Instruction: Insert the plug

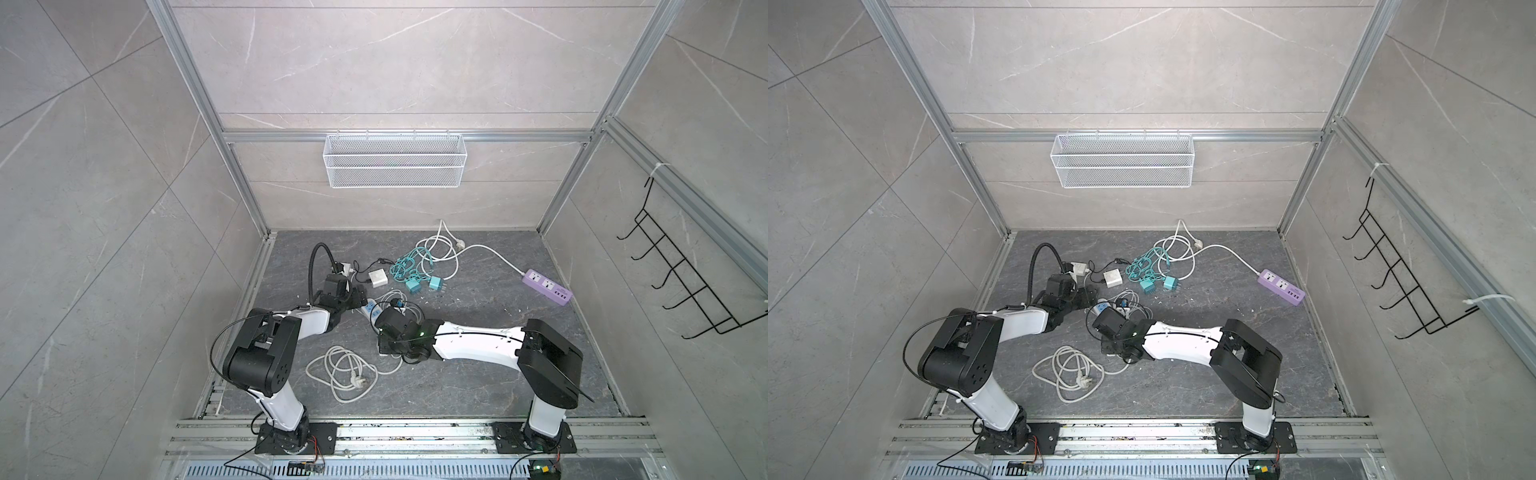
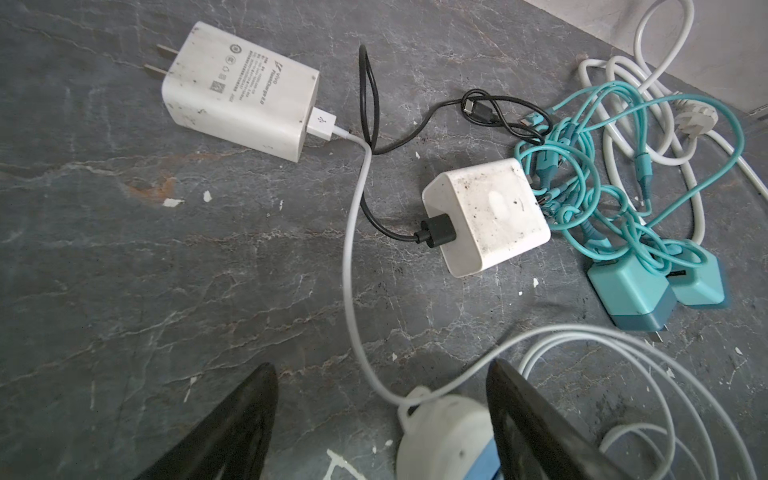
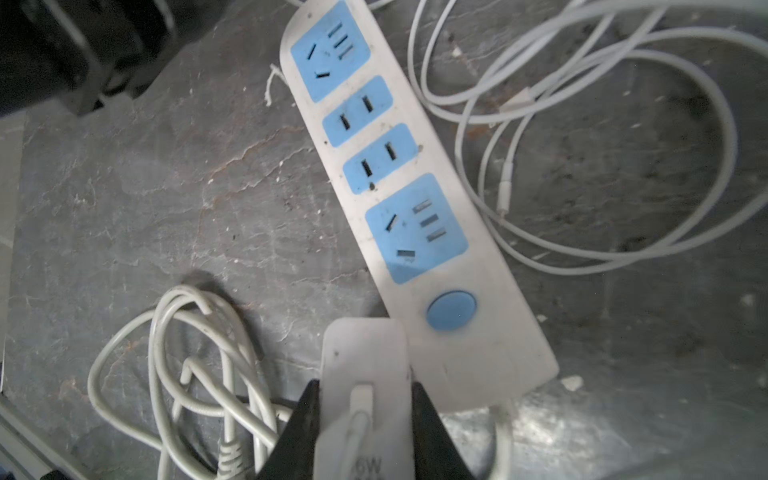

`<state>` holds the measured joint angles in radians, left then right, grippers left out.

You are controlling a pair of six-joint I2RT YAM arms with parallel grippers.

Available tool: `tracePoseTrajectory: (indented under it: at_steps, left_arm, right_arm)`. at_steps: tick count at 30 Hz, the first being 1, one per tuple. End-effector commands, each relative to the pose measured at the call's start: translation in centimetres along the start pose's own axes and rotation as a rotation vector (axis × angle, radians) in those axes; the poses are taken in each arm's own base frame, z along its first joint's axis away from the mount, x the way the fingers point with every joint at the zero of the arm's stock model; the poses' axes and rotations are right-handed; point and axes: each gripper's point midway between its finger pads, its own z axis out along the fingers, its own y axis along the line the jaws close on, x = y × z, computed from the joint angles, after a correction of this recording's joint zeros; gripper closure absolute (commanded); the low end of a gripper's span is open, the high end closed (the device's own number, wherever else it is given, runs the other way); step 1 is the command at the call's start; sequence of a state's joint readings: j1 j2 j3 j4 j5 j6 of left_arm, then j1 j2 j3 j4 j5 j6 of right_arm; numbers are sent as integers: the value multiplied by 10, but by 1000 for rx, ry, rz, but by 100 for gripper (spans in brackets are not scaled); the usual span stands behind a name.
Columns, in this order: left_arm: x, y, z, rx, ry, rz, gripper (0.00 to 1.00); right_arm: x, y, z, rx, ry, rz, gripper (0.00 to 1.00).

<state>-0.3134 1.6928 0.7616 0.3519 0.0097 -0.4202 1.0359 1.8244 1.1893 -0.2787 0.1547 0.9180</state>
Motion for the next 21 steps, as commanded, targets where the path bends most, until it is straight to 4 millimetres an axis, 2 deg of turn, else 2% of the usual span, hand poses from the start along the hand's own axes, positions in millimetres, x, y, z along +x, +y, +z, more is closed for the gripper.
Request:
tracePoseTrajectory:
  at_steps: [1, 5, 12, 15, 18, 21]
  left_arm:
    - [-6, -5, 5, 32, -15, -5, 19]
    - [-8, -16, 16, 87, -9, -6, 20]
    - [-18, -45, 26, 175, -19, 8, 25]
    - [-23, -55, 22, 180, -19, 43, 25]
    - [-26, -64, 15, 196, -7, 57, 25]
    - [-19, -75, 7, 216, 19, 70, 25]
  right_arm:
    - [-13, -35, -11, 95, 15, -13, 89]
    - [-14, -47, -18, 115, 43, -28, 88]
    - [-8, -38, -32, 46, 71, -44, 89]
    - [-17, -30, -48, 15, 40, -57, 89]
    - [-35, -29, -68, 21, -15, -87, 88]
    - [-51, -45, -76, 50, -31, -87, 88]
